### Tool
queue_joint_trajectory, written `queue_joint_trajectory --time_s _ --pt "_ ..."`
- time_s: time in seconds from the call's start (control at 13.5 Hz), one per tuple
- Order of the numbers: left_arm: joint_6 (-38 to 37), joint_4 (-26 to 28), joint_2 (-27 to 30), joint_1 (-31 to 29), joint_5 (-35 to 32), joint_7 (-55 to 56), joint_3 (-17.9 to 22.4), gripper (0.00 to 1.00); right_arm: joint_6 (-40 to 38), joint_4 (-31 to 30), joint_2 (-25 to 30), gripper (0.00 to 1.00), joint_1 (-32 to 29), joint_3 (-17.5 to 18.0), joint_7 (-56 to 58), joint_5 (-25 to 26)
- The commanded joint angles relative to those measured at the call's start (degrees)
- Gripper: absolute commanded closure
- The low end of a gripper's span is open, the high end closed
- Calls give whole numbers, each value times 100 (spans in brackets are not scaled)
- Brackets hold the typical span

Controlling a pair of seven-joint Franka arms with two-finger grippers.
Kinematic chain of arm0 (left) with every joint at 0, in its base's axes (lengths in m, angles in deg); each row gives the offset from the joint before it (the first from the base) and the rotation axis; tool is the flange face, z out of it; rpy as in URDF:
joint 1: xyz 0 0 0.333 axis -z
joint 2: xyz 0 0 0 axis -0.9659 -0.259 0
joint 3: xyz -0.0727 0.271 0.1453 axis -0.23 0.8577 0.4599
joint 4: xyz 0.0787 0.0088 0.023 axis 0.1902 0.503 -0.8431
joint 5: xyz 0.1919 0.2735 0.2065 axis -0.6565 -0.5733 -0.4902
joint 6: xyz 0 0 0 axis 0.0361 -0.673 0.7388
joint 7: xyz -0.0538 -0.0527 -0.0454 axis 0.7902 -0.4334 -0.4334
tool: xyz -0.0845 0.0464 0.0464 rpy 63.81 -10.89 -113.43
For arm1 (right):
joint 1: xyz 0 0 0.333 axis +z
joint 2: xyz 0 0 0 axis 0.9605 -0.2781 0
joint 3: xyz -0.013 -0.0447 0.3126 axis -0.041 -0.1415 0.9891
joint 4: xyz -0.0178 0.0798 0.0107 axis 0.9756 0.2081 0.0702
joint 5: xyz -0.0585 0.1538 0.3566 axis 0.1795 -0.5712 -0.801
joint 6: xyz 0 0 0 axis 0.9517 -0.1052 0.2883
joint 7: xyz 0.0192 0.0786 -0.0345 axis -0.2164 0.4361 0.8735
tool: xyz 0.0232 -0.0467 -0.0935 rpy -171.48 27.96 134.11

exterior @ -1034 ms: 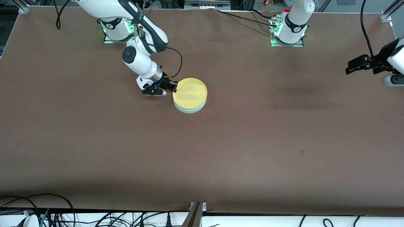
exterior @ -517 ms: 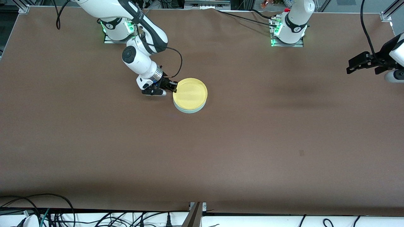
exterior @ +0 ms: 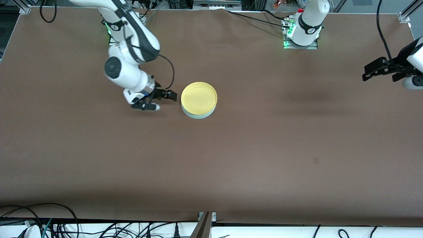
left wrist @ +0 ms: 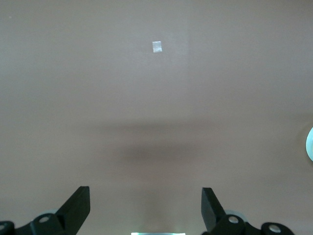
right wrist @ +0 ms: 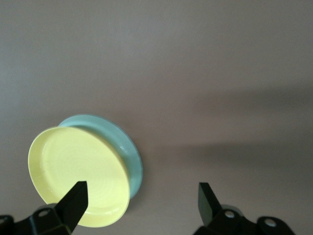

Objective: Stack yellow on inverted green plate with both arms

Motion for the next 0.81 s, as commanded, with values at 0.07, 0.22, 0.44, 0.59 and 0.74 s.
queue_joint_trajectory --time_s 0.07,0.22,0.44,0.59,0.74 --pt "-31 -227 -151 39 -89 -27 -10 0 -2436 2309 -710 0 -157 -359 426 991" --pt "-31 -219 -151 -5 -81 -27 -1 0 -3081 2953 -887 0 -307 -569 1277 1116" --pt "-31 -227 -151 21 -89 -18 -1 0 -3337 3253 -818 0 -430 -1061 1974 1186" --pt "-31 -227 -151 21 -89 -18 -1 0 -3985 3665 -809 0 -465 -1238 2430 1413" --pt "-31 -227 -151 47 -81 -18 -1 0 -4531 3869 -643 0 -597 -1274 2713 1511"
